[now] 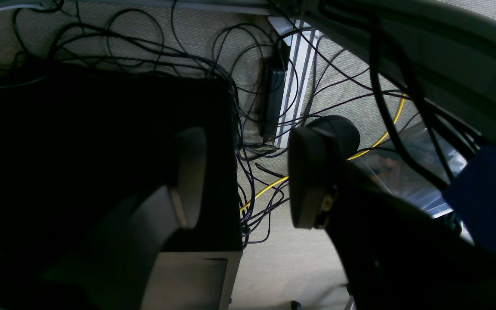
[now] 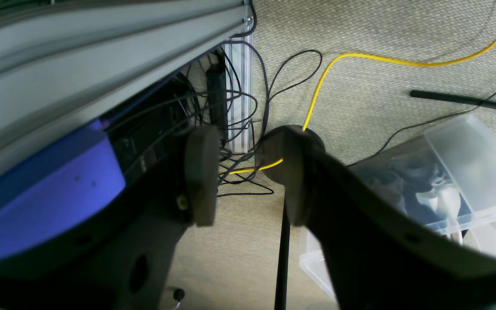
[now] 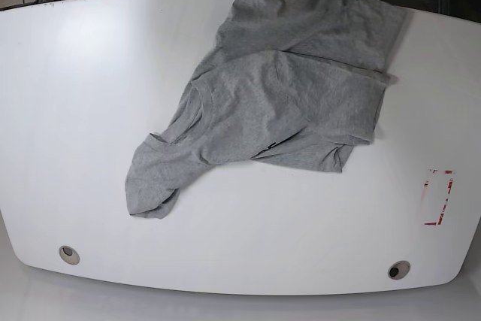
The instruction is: Layout the t-shirt on the table in an organized manner, then fold the t-shirt properly
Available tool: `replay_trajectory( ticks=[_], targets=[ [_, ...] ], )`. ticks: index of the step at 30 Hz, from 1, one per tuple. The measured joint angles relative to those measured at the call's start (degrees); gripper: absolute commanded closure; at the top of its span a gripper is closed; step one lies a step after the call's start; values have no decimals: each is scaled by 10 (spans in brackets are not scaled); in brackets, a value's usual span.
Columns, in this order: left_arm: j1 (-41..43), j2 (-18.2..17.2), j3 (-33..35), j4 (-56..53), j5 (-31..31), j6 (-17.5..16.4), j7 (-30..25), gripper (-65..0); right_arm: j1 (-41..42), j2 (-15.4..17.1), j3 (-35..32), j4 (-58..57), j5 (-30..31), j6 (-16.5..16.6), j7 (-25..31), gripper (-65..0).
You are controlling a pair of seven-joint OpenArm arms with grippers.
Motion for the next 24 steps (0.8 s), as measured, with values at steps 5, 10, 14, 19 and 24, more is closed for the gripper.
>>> replay_trajectory(
  ticks=[5, 10, 14, 19, 24],
  targets=[
    [1, 2, 1, -2, 2, 0, 3, -290, 0, 0, 0, 1, 0, 0, 0, -244],
    [1, 3, 2, -2, 2, 0, 4, -291, 2, 0, 0, 1, 0, 0, 0, -243],
    [2, 3, 2, 0, 2, 0, 3, -291, 2, 0, 0, 2, 0, 0, 0, -243],
    [3, 2, 2, 0, 2, 0, 2, -291, 2, 0, 0, 2, 2, 0, 0, -242],
    [4, 2, 2, 0, 2, 0, 2, -297, 2, 0, 0, 3, 2, 0, -1, -242]
  ],
)
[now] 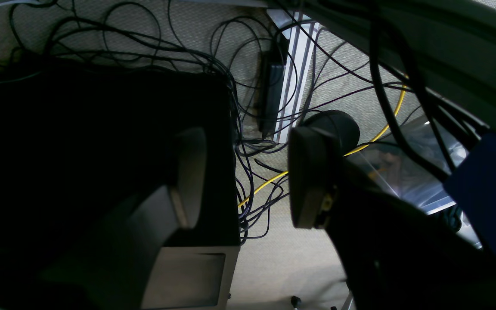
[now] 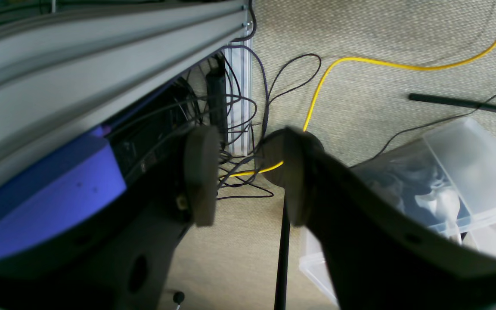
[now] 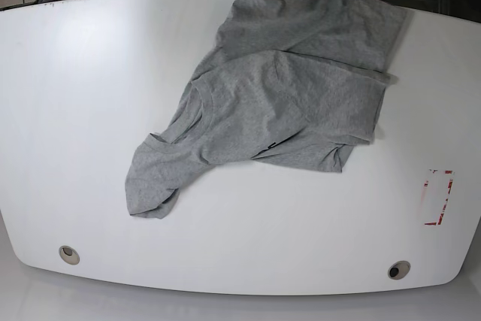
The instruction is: Layout the t-shirt on the table in an organized manner, then fold the t-shirt properly
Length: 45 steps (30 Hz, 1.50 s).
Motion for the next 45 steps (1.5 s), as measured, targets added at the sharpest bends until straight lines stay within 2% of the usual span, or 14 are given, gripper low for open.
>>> replay_trajectory(
  ticks=[30, 37, 45],
  targets=[
    [-1, -2, -1, 2, -2, 0, -3, -292, 0, -1, 0, -2, 0, 0, 2, -239],
    [9, -2, -1, 4, -2, 0, -48, -292, -5, -2, 0, 7, 0, 0, 2, -239],
    [35, -2, -2, 3, -2, 0, -100, -292, -61, -15, 2, 107, 0, -4, 3, -239]
  ],
)
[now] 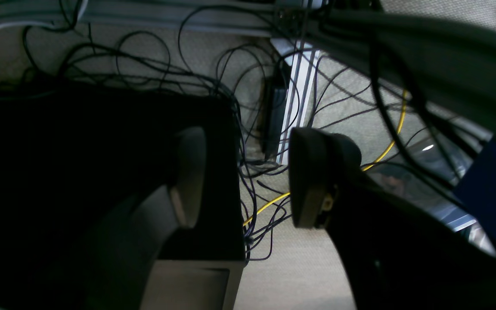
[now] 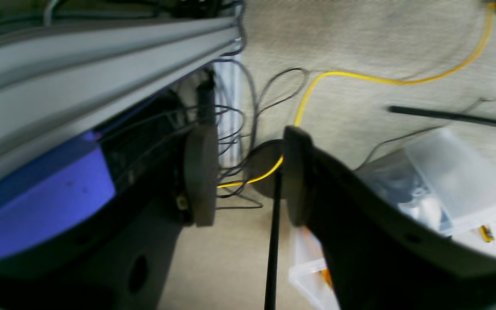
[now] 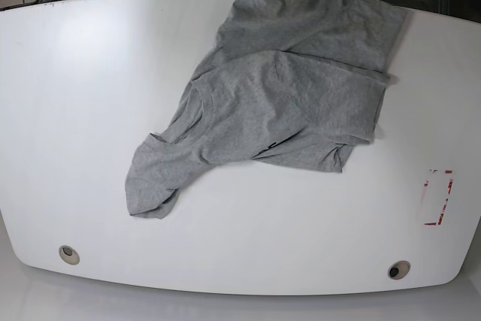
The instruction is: Layout the t-shirt on the table in an organized manner, then fold the t-shirt properly
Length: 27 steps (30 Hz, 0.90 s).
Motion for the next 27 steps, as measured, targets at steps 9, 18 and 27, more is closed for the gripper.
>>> replay_trajectory(
  ticks=[9, 18, 27],
  targets=[
    [17, 0, 0, 4, 0, 0, -33, -289, -47, -21, -1, 59, 0, 6, -2, -239],
    [117, 0, 0, 154, -2, -1, -55, -289, -129, -40, -1, 181, 0, 5, -3, -239],
    [232, 2, -1, 316, -2, -2, -58, -289, -223, -50, -31, 306, 0, 9, -2, -239]
  ],
)
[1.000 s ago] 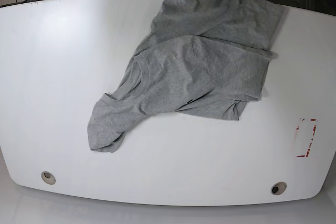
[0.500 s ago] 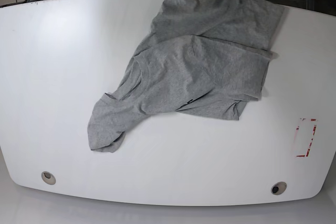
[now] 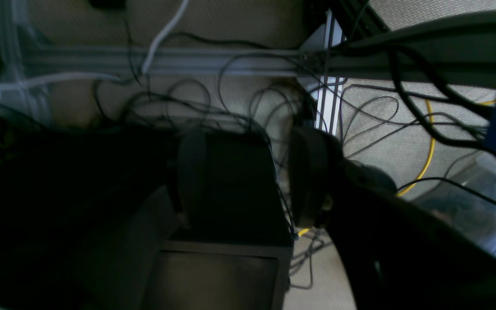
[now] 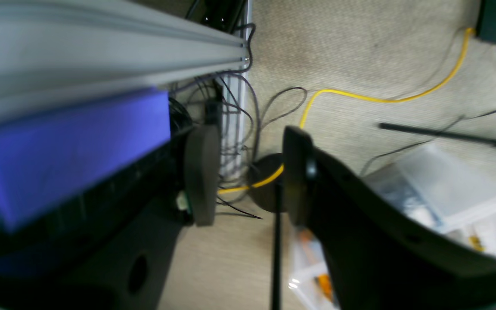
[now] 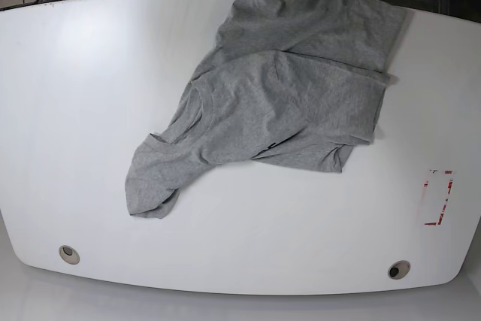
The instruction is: Layout the t-shirt on the table in an organized manner, then fold the t-shirt properly
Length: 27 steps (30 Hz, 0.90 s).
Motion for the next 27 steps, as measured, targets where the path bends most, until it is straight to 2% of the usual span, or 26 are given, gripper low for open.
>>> replay_trajectory(
  ticks=[10, 15, 20, 27],
  targets=[
    [111, -3, 1, 179, -94, 0, 5, -289, -100, -3, -46, 137, 2, 0, -3, -239],
    [169, -14, 4, 269, -115, -4, 9, -289, -146, -6, -56, 208, 7, -1, -6, -239],
    [210, -28, 2, 334, -147, 3, 8, -289, -192, -8, -59, 276, 51, -3, -8, -239],
    [267, -40, 3, 426, -171, -4, 7, -289, -242, -9, -60, 354, 56, 1, -8, -239]
  ],
)
